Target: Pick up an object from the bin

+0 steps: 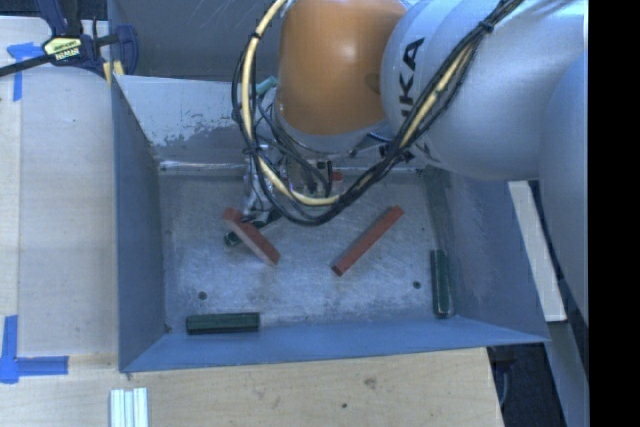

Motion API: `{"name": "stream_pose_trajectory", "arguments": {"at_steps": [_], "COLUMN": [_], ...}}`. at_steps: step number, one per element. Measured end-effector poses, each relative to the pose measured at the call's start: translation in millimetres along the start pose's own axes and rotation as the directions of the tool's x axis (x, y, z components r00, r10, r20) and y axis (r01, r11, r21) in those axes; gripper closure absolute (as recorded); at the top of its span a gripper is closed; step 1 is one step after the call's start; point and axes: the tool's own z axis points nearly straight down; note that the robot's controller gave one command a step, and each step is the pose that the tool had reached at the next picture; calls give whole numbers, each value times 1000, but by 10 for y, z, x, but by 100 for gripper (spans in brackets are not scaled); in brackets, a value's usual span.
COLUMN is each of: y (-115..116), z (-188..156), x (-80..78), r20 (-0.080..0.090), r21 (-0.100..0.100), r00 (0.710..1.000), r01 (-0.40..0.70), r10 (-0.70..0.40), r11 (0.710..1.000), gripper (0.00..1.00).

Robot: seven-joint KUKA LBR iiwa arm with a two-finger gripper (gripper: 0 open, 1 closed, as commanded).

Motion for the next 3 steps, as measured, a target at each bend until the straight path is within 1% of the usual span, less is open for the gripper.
{"name": "stream_pose_trajectory", "arguments": {"at_steps": [1,2,3], "y": [289,286,42], "z": [584,570,1596], "x": [234,224,437], "r20": [-13,-10,-17], "r21": [0,0,-1], "r00": [977,977,944], "r01": [213,213,329], "r10": [-213,-213,-329], "r11": [977,977,944], "gripper": [100,0,0]}}
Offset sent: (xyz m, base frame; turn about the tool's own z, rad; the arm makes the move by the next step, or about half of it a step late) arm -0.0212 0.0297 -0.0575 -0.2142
